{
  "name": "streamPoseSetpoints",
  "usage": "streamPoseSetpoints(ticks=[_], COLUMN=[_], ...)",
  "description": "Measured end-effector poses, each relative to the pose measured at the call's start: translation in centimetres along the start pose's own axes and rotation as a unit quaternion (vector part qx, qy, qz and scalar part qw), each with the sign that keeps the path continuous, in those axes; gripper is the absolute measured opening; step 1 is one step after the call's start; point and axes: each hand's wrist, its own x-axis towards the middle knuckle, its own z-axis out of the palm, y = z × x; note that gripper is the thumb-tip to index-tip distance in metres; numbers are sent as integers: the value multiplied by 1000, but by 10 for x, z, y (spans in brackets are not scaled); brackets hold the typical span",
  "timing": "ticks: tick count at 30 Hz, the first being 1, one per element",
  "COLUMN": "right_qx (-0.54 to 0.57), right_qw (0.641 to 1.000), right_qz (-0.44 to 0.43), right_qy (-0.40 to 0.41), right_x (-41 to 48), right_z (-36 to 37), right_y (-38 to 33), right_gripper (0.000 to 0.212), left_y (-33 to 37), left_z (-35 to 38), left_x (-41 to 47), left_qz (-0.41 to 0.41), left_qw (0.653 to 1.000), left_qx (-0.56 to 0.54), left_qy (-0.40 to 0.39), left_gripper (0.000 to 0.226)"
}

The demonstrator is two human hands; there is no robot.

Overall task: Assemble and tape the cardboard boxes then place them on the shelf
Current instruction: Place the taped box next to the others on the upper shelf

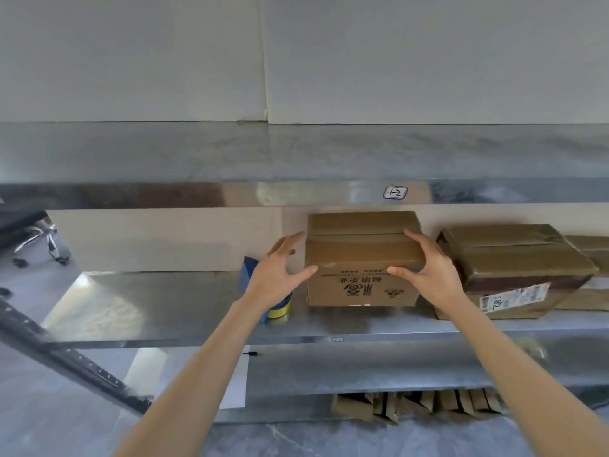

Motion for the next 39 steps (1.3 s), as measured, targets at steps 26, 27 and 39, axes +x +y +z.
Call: streamPoseSetpoints(ticks=[26, 27, 39], right_qx=[-2, -7, -57], right_qw=[998, 998, 995], right_qz=[49, 51, 36], right_qy=[-38, -42, -70], right_x=[11, 10, 11], right_z=[4, 2, -12], right_y=[77, 77, 74], right_gripper=[84, 85, 85], left_y=[-10, -9, 6], left_z=[58, 59, 70], left_x=[16, 15, 5], left_qz=[-24, -23, -29], left_qw=[999, 998, 996], left_qx=[45, 48, 78], left_qy=[-15, -16, -18], left_gripper=[60, 60, 61])
